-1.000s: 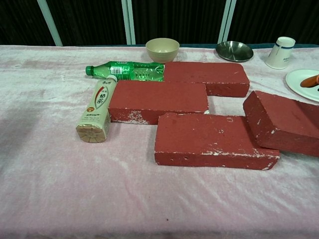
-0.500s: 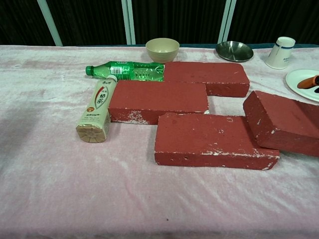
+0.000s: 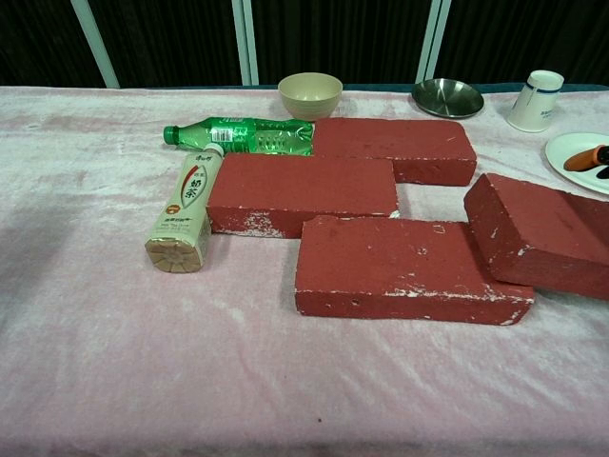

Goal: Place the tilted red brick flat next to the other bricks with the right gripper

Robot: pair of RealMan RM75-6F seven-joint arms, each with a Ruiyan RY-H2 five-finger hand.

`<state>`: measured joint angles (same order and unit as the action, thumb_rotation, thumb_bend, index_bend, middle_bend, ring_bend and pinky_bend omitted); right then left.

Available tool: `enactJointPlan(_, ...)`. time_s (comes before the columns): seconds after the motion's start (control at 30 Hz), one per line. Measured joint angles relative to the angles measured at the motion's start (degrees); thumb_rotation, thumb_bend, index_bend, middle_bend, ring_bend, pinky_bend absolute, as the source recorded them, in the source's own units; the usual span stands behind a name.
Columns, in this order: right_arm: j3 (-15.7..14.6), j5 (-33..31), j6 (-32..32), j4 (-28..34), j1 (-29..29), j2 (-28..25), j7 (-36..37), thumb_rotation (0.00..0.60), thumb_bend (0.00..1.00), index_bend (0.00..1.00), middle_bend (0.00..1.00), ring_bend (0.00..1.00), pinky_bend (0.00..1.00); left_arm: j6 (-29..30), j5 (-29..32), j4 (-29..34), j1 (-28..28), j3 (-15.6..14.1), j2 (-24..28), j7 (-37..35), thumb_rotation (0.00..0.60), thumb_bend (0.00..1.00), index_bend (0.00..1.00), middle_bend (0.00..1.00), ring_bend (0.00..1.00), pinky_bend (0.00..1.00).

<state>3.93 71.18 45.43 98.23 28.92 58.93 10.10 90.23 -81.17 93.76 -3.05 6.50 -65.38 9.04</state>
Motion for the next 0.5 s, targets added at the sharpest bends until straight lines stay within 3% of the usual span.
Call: enactJointPlan(0.5,0.5,0.3,-2.0,-1.2,1.5,0.9,1.6,0.600,0.00,0.00,0.00,0.00,0.08,0.1,0.2,0.0,0.1,0.1,0.0,0.3,0.600,0.74,0.21,0.05,0.00,0.00)
